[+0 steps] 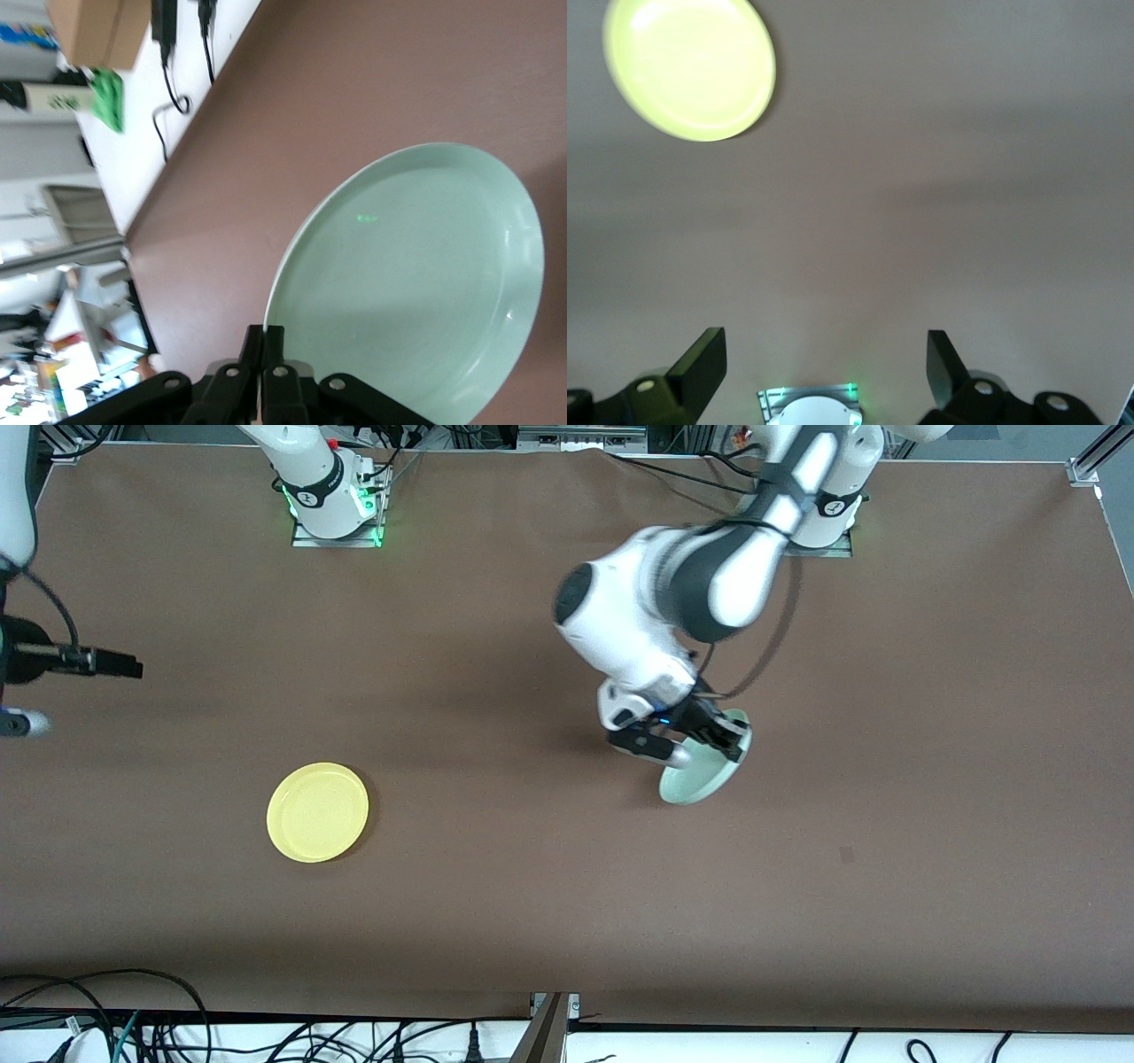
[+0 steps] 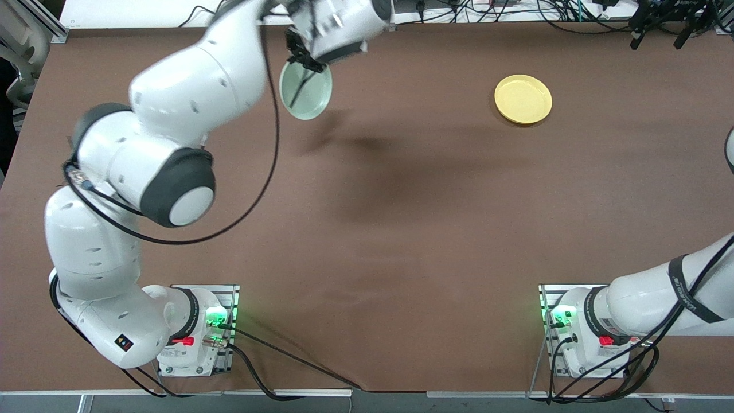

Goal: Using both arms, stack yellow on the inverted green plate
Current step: 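Flip the green plate with the left gripper while the right gripper approaches, then lower the green plate with the left gripper while the right gripper grasps yellow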

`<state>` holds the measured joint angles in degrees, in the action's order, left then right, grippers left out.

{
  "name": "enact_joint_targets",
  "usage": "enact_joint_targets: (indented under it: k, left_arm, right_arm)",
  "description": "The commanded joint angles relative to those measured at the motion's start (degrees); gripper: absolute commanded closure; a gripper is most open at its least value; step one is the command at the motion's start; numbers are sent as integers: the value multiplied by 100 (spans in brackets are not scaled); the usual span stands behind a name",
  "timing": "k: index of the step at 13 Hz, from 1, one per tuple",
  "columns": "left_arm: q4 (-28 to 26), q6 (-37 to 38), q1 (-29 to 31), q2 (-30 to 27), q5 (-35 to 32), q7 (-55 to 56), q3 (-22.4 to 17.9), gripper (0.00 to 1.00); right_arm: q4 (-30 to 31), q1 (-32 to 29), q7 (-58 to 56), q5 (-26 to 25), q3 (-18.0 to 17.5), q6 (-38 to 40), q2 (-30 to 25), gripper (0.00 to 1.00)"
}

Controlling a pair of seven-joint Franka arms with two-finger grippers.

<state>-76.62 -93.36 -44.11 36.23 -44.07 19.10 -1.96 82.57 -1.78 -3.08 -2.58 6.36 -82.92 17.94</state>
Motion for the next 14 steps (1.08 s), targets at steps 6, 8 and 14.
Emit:
enact_joint_targets:
  k: [6,8,14]
  left_arm:
    - [763,529,-1230,1421,-1735,1129,-173,100]
    - [763,555,-1459,1650,-2017,1358,-226,100]
    - [763,608,-1706,1941,-2053,1904,-270,100]
  right_arm:
    - [22,-95,-26,1039,-56,-1892,1712,0]
    - [250,-112,-147,1547,-65,-2463,1985,0]
    - [585,-323,-1290,2956,-65,-3194,2671,0]
